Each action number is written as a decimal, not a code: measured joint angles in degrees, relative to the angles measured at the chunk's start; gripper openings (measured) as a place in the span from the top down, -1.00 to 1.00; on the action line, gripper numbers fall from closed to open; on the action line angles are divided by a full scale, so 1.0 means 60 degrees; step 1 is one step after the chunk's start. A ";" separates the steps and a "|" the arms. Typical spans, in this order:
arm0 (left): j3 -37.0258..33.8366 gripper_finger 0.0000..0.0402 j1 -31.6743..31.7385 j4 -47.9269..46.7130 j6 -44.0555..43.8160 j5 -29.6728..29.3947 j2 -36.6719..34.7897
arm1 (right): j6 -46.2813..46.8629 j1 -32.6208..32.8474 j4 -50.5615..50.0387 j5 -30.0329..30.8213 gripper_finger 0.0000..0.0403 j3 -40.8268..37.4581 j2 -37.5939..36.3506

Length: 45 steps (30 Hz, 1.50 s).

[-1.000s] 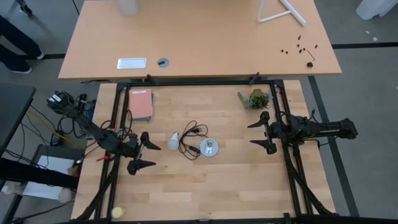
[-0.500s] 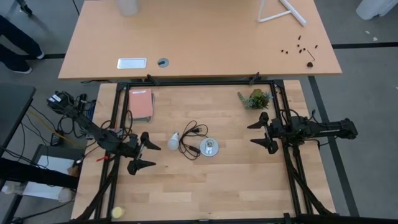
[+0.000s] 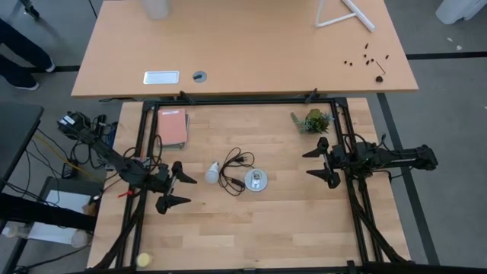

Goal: Screw lightbulb
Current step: Return to Home Position

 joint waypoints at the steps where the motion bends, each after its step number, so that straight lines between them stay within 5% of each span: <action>1: 0.0000 -0.75 0.0000 0.0000 0.0002 0.0000 -0.0004 | 0.0000 0.0000 0.0001 0.0000 -0.60 0.0000 0.0000; 7: 0.0000 -0.75 0.0002 -0.0104 0.0000 0.0004 -0.0242 | -0.0001 0.0000 0.0000 -0.0004 -0.60 0.0000 0.0000; 13: 0.0000 -0.75 0.0002 -0.0594 -0.0002 0.0000 -0.1832 | -0.0001 0.0000 0.0001 -0.0004 -0.59 0.0000 0.0000; 29: 0.0000 -0.75 0.0002 -0.3917 0.0014 0.0037 -0.4013 | -0.0001 0.0000 0.0000 -0.0004 -0.60 0.0000 0.0000; 33: 0.0000 -0.75 0.0009 -0.5870 0.0876 0.0637 -0.4759 | -0.0003 0.0000 0.0000 -0.0005 -0.60 0.0000 0.0000; 37: 0.0000 -0.75 0.0097 -0.6056 0.2011 0.1553 -0.5176 | -0.0005 -0.0004 -0.0007 -0.0007 -0.59 0.0000 0.0000; 45: -0.0002 -0.75 0.0479 -0.6214 0.2049 0.2442 -0.5666 | -0.0005 -0.0004 0.0000 -0.0007 -0.59 0.0000 0.0000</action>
